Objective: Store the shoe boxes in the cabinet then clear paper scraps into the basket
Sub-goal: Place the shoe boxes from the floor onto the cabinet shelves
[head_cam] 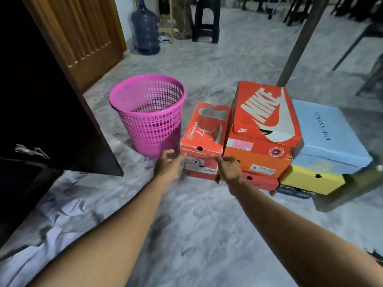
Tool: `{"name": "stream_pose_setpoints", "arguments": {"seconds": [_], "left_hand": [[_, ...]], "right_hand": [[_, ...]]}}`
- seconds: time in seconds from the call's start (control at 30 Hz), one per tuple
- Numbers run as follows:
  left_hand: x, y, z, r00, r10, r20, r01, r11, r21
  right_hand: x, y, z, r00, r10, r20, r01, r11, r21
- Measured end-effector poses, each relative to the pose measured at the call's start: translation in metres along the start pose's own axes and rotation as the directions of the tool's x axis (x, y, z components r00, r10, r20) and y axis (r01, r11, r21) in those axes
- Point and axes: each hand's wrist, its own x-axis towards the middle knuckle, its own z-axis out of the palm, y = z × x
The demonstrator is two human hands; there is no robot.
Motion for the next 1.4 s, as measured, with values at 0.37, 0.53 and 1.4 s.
{"name": "stream_pose_setpoints", "arguments": {"seconds": [0.37,0.53,1.4], "left_hand": [[0.107,-0.018,0.064,0.981,-0.195,0.006,0.195,0.98,-0.028],[0.091,-0.045,0.044,0.97,-0.231,-0.068,0.218,0.962,-0.163],[-0.197,-0.183,-0.127,0.937,-0.347,-0.03,0.253,0.736,-0.628]], "right_hand": [[0.074,0.033,0.03,0.996,0.06,-0.069,-0.054,0.995,0.084],[0.05,0.049,0.027,0.991,0.094,-0.092,-0.083,0.989,0.12],[-0.144,0.054,0.06,0.674,0.219,0.706,-0.065,0.969,-0.238]]}}
